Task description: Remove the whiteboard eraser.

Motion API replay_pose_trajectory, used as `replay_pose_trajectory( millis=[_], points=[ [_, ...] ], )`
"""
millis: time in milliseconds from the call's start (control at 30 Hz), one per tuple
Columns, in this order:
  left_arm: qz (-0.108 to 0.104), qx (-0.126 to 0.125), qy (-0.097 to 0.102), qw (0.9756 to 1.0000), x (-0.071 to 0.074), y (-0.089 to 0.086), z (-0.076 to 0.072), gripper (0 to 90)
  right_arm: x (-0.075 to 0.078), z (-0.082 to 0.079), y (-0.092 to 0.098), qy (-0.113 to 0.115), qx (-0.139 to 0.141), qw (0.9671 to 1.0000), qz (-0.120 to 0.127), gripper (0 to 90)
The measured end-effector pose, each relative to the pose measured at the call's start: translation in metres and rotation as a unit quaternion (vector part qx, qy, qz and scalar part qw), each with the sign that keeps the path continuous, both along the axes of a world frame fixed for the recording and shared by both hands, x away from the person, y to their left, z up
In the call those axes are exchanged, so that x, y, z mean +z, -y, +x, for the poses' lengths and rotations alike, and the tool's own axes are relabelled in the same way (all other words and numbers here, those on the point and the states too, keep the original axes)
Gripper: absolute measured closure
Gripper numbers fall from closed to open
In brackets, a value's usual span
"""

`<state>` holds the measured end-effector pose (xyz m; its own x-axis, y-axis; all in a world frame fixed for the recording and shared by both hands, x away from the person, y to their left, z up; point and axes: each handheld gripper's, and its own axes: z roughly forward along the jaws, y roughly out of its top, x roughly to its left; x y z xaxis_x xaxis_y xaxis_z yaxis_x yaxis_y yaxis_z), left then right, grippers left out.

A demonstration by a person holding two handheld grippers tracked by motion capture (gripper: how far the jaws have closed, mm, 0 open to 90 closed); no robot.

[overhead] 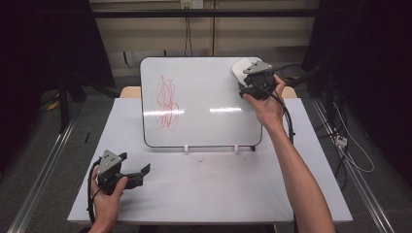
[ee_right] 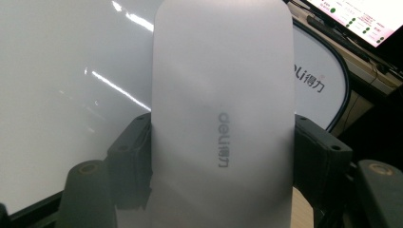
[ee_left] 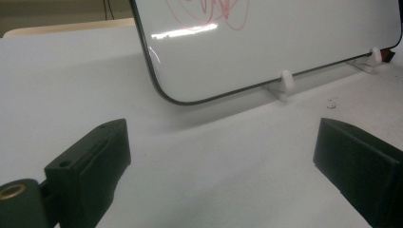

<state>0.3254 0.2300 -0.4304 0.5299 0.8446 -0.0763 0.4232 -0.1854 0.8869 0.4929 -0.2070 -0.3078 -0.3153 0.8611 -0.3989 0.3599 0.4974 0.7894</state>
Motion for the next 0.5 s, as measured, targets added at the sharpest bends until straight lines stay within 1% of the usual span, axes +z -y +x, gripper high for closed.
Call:
replay_pose_trajectory(
  millis=[167, 200, 367, 467, 500],
  points=[
    [-0.003, 0.0, 0.001, 1.0, -0.0001, -0.0008, -0.0004, 5.1, -0.0002, 0.0005, 0.0016, 0.002, 0.005, 1.0, -0.003, 31.3],
    [-0.002, 0.0, 0.001, 1.0, -0.0001, -0.0011, -0.0004, 5.1, 0.0003, 0.001, 0.002, 0.005, 0.006, 0.9999, -0.011, 31.4],
    [-0.002, 0.001, 0.0, 1.0, -0.0002, -0.001, -0.0004, 5.1, 0.0014, 0.0013, 0.0033, -0.001, 0.01, 0.9999, -0.006, 31.4],
    [-0.001, 0.002, 0.0, 1.0, -0.0001, -0.0004, -0.0005, 5.1, 0.0039, 0.0014, 0.004, -0.01, 0.011, 0.9999, -0.001, 31.5],
    [0.0, 0.001, 0.0, 1.0, 0.0, -0.0004, -0.0004, 5.1, 0.0061, 0.0016, 0.0066, -0.018, 0.012, 0.9995, 0.021, 31.6]
  ],
)
